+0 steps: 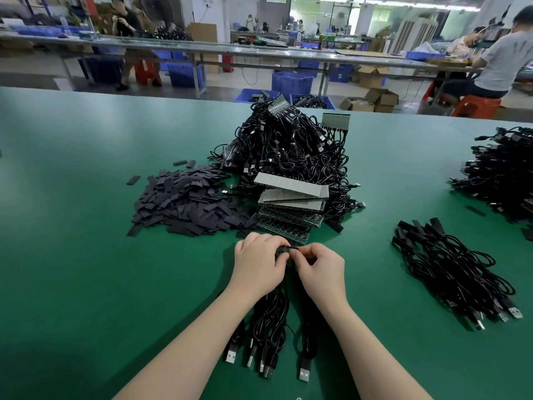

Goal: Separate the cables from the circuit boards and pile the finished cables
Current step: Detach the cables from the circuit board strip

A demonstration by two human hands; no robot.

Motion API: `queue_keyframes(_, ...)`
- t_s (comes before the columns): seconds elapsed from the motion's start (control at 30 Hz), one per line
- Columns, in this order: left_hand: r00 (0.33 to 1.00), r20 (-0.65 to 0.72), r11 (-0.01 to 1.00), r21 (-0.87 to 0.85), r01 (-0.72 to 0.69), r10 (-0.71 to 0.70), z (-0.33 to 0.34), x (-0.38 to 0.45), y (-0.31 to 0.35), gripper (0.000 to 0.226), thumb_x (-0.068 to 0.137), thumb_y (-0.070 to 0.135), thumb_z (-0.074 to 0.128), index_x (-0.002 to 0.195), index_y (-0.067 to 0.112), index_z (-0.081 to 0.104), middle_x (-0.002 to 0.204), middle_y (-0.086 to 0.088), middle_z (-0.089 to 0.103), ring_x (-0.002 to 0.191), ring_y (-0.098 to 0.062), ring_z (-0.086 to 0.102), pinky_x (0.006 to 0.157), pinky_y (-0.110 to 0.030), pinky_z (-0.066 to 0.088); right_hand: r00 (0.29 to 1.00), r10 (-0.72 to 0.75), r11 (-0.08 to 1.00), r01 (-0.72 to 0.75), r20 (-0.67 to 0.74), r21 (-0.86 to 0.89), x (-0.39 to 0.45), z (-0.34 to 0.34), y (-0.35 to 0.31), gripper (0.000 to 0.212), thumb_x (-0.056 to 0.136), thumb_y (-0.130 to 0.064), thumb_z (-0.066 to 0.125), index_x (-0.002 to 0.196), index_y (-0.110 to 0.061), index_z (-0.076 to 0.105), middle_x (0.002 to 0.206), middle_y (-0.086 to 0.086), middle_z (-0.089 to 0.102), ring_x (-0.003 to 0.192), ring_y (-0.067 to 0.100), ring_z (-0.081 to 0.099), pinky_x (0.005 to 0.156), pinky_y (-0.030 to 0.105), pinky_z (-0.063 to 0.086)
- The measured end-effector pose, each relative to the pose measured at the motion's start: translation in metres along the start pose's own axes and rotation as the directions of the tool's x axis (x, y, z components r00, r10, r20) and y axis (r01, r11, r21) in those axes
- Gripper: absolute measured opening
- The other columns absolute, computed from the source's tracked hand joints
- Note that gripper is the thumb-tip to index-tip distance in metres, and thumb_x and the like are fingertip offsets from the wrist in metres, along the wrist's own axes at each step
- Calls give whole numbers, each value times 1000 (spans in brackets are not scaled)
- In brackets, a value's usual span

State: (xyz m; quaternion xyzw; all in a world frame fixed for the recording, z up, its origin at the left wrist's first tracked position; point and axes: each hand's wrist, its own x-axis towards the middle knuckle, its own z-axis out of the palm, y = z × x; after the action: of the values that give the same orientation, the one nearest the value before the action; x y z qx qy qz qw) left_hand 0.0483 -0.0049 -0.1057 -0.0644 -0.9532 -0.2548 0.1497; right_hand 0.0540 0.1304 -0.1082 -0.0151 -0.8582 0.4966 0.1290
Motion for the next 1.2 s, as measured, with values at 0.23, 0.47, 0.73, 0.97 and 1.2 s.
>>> queue_keyframes(0.23, 1000, -3, 1000, 3, 16, -16, 0, 0, 0, 21, 92, 37, 54, 111, 36, 62, 111, 17, 62, 114, -13, 44, 90, -33, 27, 1000, -8, 1000, 7, -25, -13, -1, 5, 2, 13, 89, -17, 71, 76, -14, 71, 70, -10, 67, 69, 0, 60, 62, 7, 40)
queue_keyframes(0.47, 998, 24, 998, -25, 62, -61, 1, 1, -1, 27, 94, 40, 51, 118, 36, 60, 118, 19, 60, 118, -13, 44, 98, -36, 28, 935, 176, 956, -87, -310, 279, -9, -9, -4, 14, 99, -21, 59, 85, -24, 56, 83, -7, 64, 65, 0, 64, 60, 17, 43)
queue_keyframes(0.73, 971, -9, 925, -306, 225, -240, -7, 10, -4, 28, 96, 42, 48, 122, 38, 59, 124, 19, 58, 115, -6, 50, 102, -39, 31, 930, -130, 906, 252, -343, 339, -14, -63, -82, 16, 96, -20, 65, 87, -34, 63, 78, -14, 67, 67, 8, 62, 63, 16, 49)
queue_keyframes(0.97, 839, -42, 468, -844, 261, -543, -44, 31, -19, 22, 100, 21, 43, 102, 34, 61, 96, 10, 63, 82, 1, 57, 67, -16, 43, 984, -73, 630, 171, -162, 757, 6, -59, -133, 7, 98, -17, 61, 92, -20, 58, 75, -4, 70, 73, 20, 75, 63, 20, 55)
queue_keyframes(1.2, 698, -241, 639, -665, 386, -674, -67, 54, -76, 28, 94, 15, 42, 113, 26, 59, 89, 7, 61, 61, -12, 49, 60, -30, 44, 989, 102, 951, -129, 108, 282, 6, -14, -35, 10, 96, -14, 63, 97, -23, 57, 85, -1, 74, 76, 12, 72, 72, 34, 58)
